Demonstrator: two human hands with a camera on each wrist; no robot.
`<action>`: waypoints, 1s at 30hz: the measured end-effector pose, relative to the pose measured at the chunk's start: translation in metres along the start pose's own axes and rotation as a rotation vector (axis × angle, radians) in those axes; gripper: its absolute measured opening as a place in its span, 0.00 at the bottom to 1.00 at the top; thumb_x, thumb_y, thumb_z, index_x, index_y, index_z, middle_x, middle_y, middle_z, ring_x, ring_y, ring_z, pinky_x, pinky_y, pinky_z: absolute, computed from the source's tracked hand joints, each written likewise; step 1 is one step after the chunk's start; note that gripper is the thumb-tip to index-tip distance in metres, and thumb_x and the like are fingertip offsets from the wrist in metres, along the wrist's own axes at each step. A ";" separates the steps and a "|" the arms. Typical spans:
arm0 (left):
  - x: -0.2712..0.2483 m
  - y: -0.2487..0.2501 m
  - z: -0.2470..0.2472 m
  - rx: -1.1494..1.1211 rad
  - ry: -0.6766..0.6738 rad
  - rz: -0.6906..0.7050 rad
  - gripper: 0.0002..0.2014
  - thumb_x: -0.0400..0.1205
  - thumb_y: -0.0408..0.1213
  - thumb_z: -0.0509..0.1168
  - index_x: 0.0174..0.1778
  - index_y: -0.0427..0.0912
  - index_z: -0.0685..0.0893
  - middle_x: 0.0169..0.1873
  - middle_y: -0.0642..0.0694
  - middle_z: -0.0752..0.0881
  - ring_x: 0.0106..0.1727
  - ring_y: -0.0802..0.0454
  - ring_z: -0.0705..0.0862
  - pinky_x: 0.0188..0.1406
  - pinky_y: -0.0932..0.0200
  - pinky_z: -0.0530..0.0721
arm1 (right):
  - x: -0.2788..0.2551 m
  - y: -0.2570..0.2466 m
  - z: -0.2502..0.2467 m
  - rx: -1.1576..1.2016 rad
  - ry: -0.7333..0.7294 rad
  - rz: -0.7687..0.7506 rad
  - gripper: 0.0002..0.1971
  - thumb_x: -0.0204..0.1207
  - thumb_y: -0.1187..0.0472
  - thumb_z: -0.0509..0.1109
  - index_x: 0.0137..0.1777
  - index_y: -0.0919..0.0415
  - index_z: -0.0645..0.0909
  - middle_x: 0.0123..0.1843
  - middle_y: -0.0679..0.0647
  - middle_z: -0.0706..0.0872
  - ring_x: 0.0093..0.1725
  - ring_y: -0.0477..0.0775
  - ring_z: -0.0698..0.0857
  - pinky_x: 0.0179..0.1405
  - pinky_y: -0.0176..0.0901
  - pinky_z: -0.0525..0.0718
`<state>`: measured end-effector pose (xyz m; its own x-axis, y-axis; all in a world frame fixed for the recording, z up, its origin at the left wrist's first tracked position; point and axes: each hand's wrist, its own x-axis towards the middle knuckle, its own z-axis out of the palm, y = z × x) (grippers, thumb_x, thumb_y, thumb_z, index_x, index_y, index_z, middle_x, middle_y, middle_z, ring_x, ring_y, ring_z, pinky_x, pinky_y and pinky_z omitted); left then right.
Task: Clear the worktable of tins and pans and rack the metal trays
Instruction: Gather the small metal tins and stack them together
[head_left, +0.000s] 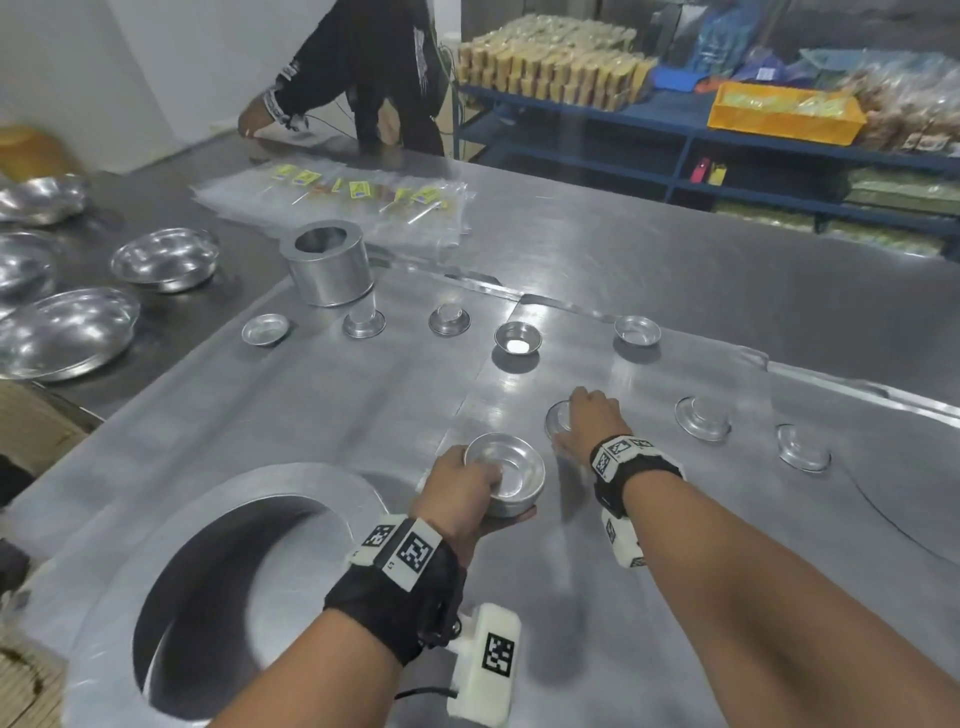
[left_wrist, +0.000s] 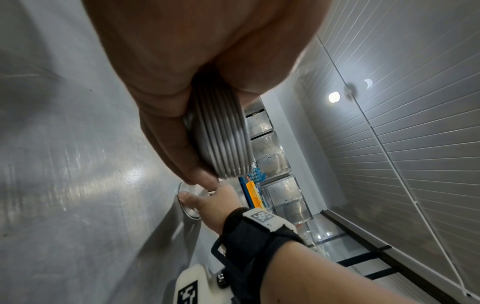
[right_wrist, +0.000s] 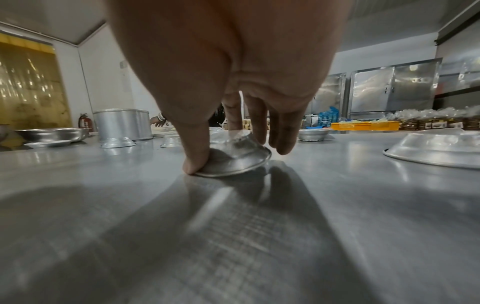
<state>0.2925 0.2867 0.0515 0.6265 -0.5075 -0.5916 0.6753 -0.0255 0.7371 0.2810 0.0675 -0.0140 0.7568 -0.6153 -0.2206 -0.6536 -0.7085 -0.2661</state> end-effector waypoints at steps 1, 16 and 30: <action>0.001 -0.001 0.000 -0.003 0.008 0.002 0.18 0.81 0.21 0.58 0.67 0.32 0.77 0.56 0.31 0.78 0.46 0.31 0.87 0.40 0.43 0.91 | -0.001 0.000 -0.001 0.008 0.010 -0.006 0.25 0.77 0.53 0.72 0.69 0.64 0.70 0.65 0.62 0.76 0.68 0.65 0.74 0.62 0.53 0.78; -0.017 -0.001 -0.006 0.049 -0.016 -0.030 0.20 0.80 0.18 0.58 0.69 0.32 0.74 0.62 0.30 0.75 0.54 0.26 0.84 0.36 0.41 0.92 | -0.089 -0.015 -0.042 0.494 0.363 -0.139 0.35 0.65 0.48 0.82 0.70 0.50 0.73 0.66 0.51 0.70 0.61 0.54 0.79 0.62 0.42 0.78; -0.059 -0.001 -0.026 0.047 -0.232 -0.043 0.26 0.83 0.60 0.63 0.62 0.41 0.86 0.59 0.34 0.89 0.55 0.35 0.90 0.47 0.43 0.91 | -0.228 -0.061 -0.032 0.999 0.450 -0.310 0.30 0.62 0.62 0.88 0.60 0.53 0.74 0.61 0.51 0.84 0.63 0.47 0.86 0.64 0.43 0.86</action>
<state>0.2648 0.3388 0.0774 0.4873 -0.6895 -0.5359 0.6771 -0.0892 0.7305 0.1482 0.2396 0.0828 0.6816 -0.6726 0.2882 0.0117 -0.3838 -0.9234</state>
